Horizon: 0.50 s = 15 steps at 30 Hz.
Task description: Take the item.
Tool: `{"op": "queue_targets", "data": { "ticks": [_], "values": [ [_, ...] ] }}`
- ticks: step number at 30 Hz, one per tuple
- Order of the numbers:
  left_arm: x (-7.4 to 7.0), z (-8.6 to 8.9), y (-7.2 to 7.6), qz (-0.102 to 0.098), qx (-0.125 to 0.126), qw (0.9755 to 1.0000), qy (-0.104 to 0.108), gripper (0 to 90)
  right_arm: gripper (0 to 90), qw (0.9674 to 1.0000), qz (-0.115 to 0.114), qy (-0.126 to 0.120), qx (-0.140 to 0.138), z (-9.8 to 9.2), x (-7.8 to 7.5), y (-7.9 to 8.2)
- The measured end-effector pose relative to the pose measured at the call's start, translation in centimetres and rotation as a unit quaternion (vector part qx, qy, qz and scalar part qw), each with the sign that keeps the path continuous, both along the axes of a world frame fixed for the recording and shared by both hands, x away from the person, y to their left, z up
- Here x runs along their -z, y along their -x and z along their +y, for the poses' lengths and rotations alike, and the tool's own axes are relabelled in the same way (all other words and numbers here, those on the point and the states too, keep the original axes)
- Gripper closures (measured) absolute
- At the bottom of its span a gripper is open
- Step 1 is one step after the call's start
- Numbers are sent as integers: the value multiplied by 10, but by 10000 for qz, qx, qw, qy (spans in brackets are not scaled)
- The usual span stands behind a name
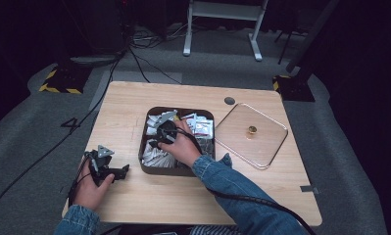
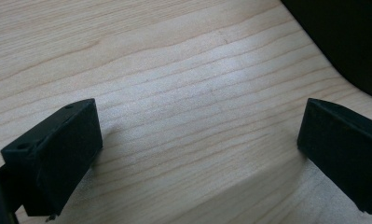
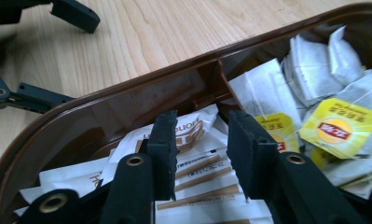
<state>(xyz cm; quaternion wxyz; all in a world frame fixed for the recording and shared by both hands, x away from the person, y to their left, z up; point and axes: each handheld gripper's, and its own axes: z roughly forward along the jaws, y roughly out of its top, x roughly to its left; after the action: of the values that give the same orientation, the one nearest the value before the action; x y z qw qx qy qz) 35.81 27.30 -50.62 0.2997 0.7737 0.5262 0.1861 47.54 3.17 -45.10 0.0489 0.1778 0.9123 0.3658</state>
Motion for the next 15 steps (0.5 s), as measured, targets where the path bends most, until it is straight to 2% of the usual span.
{"op": "queue_targets", "data": {
  "ticks": [5,8,12,15],
  "values": [
    [0,0,0,-3,17,10000,7,1,727,9999,8,96,-95,6,4,2],
    [0,0,-1,-9,20,10000,5,1,822,9998,-18,176,-104,7,5,3],
    [0,0,-1,-23,32,10000,-1,1,890,9998,-39,147,-102,6,4,3],
    [0,0,-1,-24,39,10000,-3,1,896,9999,-62,117,-95,5,3,5]
  ]
}}
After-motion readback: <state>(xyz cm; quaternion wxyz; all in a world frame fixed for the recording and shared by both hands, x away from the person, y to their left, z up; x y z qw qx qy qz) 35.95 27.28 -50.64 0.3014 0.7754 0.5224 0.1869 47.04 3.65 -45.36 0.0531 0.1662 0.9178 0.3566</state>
